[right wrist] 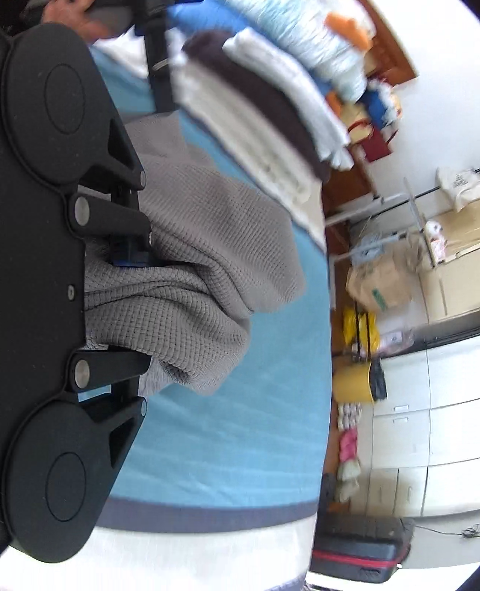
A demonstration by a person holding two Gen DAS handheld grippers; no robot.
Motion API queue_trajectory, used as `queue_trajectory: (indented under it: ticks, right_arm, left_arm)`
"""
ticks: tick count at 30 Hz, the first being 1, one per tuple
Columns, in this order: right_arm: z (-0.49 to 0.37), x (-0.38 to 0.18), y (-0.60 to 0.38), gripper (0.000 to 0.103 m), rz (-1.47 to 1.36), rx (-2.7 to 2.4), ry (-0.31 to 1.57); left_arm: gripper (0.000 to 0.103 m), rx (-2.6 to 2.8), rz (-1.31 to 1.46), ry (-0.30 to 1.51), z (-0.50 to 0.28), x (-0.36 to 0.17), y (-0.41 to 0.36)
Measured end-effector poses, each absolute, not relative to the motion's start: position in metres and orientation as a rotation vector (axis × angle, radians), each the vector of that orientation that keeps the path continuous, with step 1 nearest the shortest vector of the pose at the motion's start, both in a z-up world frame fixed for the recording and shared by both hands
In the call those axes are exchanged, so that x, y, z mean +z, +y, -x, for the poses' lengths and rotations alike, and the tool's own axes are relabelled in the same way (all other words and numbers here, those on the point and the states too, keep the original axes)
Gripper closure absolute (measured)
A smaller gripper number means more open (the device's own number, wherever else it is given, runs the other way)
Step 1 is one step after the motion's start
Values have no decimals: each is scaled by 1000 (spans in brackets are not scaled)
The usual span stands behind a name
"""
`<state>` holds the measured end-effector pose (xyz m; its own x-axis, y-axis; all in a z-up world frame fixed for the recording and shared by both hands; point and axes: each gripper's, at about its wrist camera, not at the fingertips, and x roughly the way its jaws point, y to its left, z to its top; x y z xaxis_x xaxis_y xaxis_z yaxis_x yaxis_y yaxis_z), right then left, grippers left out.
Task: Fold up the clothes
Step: 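Lift the grey garment with both grippers and carry it toward the orange-striped bed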
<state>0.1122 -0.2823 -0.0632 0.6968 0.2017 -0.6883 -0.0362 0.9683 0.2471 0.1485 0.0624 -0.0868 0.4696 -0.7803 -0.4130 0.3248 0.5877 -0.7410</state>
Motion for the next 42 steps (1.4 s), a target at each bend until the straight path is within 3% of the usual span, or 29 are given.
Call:
queue_trajectory:
  ticks: [3, 9, 13, 15, 18, 25, 32, 42]
  right_arm:
    - [-115, -69, -284, 75, -232, 143, 791]
    - [-107, -80, -287, 75, -238, 193, 772]
    - [-99, -83, -284, 75, -209, 224, 762]
    - [-94, -80, -287, 75, -226, 247, 751]
    - [-84, -76, -289, 75, -240, 269, 739]
    - [-60, -64, -293, 76, -183, 286, 706]
    - [-29, -48, -316, 76, -135, 213, 661]
    - [33, -35, -336, 77, -157, 162, 613]
  left_arm:
    - [26, -824, 774, 932, -163, -112, 57]
    - [19, -863, 435, 963, -165, -117, -5]
    - [24, -863, 231, 893, -152, -115, -39]
    - [34, -870, 242, 883, -151, -112, -39]
    - [40, -893, 295, 884, -151, -109, -37]
    - [40, -902, 257, 880, -119, -81, -53]
    - [49, -971, 198, 844, -99, -75, -94]
    - [50, -1057, 193, 838, -69, -63, -130]
